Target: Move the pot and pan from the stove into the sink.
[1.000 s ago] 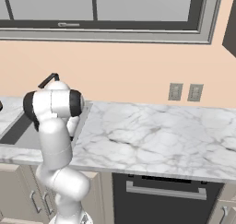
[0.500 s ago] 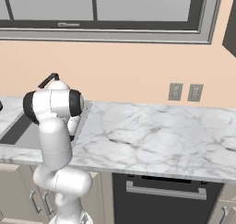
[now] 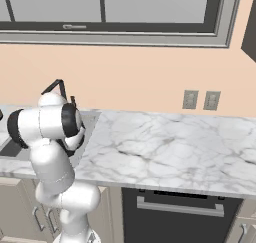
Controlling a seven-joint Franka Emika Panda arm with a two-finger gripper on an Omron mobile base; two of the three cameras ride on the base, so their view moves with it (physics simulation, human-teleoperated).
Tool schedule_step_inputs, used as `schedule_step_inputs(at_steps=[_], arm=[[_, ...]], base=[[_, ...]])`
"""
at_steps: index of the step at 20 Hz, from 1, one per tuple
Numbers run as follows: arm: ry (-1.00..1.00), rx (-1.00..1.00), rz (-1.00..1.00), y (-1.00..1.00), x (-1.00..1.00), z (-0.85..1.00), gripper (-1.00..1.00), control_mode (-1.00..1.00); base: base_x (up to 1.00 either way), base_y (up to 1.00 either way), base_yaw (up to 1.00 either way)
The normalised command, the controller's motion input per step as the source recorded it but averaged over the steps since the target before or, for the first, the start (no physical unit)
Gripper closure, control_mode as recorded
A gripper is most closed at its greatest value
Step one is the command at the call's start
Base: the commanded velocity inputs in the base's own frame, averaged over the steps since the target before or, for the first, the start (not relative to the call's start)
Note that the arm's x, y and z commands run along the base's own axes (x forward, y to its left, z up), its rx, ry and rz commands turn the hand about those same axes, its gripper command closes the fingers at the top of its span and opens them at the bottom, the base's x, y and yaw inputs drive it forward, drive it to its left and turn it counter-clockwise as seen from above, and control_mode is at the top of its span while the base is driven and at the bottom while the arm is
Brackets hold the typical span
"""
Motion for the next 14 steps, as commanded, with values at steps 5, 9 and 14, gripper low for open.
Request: schedule_step_inputs(at_steps=[5,9,14], arm=[[0.03,0.0,-0.08,0.01,-0.02,1.0,-1.0,-1.0],[0.0,0.0,-0.08,0.01,-0.1,1.0,-1.0,-1.0],[0.0,0.0,-0.07,0.0,-0.16,1.0,-1.0,-1.0]], base=[[0.0,0.0,0.0],[0.0,0.0,0.0],[0.0,0.0,0.0]])
